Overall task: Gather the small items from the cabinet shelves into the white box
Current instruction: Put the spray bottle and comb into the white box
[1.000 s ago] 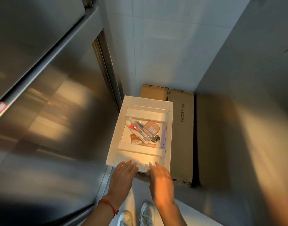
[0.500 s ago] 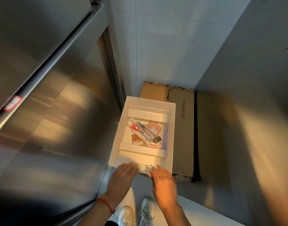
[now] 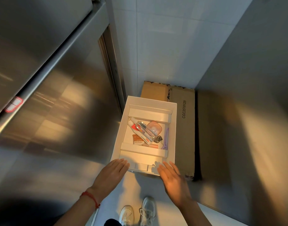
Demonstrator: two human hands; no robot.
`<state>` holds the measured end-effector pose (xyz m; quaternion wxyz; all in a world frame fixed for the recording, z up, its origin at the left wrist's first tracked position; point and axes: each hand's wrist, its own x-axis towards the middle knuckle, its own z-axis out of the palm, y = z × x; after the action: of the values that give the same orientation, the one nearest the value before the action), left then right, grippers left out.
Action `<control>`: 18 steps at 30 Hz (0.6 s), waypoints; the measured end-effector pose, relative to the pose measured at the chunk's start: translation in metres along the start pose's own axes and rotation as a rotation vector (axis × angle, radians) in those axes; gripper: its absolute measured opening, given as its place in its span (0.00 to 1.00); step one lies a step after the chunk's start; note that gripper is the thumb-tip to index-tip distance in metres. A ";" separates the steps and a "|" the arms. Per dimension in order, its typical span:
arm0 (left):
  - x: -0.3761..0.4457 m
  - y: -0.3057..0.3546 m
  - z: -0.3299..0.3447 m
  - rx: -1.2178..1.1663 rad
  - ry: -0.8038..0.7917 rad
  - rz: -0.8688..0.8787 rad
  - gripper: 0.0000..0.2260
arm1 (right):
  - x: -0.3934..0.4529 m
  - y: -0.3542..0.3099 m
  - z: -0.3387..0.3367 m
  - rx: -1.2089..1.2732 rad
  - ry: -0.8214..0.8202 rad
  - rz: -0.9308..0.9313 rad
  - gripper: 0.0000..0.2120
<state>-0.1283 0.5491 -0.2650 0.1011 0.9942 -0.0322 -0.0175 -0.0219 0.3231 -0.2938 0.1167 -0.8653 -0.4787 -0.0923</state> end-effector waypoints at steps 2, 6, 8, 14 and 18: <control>-0.003 -0.005 0.003 0.014 0.003 0.063 0.31 | -0.001 0.003 -0.001 0.039 -0.024 -0.019 0.27; -0.004 -0.014 0.002 0.079 -0.058 0.083 0.36 | -0.003 0.009 -0.001 0.070 0.000 -0.086 0.23; -0.002 -0.017 0.002 0.099 -0.087 0.088 0.37 | -0.006 0.011 0.002 0.078 0.030 -0.118 0.19; 0.001 -0.020 0.002 0.127 -0.100 0.115 0.37 | -0.007 0.014 0.005 0.042 0.071 -0.172 0.20; -0.001 -0.020 0.004 0.128 -0.124 0.103 0.38 | -0.004 0.011 0.000 0.062 0.106 -0.159 0.26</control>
<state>-0.1284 0.5684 -0.2732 0.0358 0.9927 -0.0904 -0.0717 -0.0140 0.3145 -0.2963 0.1609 -0.8145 -0.5415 -0.1319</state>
